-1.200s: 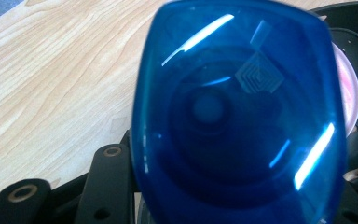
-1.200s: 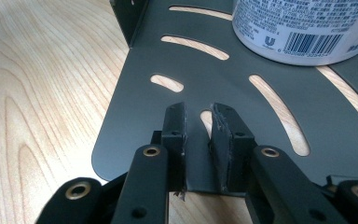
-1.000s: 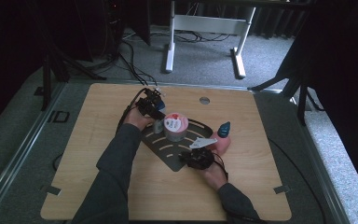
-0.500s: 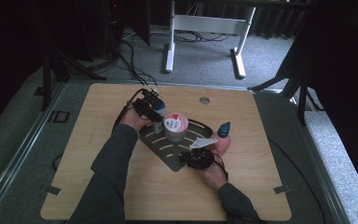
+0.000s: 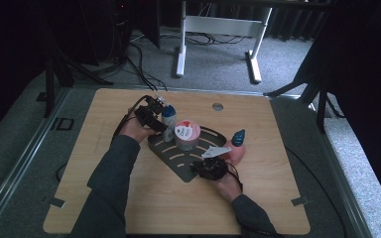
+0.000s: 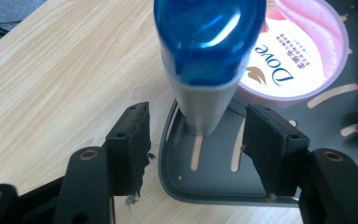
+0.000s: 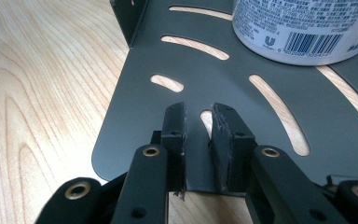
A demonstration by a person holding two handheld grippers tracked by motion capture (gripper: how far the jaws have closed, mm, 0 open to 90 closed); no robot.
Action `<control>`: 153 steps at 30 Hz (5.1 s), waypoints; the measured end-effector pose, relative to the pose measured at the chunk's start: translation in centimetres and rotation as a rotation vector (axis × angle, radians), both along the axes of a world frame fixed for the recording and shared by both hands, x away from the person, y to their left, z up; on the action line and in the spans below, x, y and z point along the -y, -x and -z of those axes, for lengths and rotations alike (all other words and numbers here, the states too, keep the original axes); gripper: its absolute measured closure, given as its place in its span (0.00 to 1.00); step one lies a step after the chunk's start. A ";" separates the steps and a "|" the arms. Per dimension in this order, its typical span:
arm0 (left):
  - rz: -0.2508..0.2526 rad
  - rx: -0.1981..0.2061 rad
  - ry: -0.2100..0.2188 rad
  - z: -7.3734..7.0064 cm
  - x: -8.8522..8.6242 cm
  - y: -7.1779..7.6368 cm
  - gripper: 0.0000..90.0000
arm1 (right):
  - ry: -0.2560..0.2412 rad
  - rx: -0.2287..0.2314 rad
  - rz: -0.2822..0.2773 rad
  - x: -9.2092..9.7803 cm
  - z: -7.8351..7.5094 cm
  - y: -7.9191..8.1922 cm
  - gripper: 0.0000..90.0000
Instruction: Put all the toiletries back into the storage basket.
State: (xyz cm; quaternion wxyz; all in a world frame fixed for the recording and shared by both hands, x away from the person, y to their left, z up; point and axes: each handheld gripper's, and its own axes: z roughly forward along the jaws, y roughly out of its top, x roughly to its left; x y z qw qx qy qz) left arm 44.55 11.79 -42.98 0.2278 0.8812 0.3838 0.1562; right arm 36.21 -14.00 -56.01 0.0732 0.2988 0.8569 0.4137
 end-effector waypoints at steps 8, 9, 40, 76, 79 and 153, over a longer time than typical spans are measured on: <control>-0.015 0.012 0.021 0.3 -1.3 1.6 0.54 | 0.000 -0.001 0.001 0.0 0.0 0.0 0.84; -0.015 0.013 0.021 0.4 -1.4 1.7 0.54 | 0.000 0.000 0.001 0.0 0.0 0.0 0.84; 0.057 0.070 0.153 4.6 1.6 5.8 0.69 | -0.007 -0.006 -0.004 -0.1 0.0 0.1 0.77; 0.114 -0.007 0.180 8.9 5.1 7.5 0.69 | 0.177 0.007 0.029 3.0 -3.4 2.4 0.64; 0.118 -0.010 0.178 9.2 5.3 7.5 0.69 | 0.197 0.008 0.046 3.7 -3.7 2.5 0.66; 0.110 0.008 0.208 11.5 5.7 8.5 0.66 | 0.264 -0.011 0.170 12.9 -10.6 1.5 0.52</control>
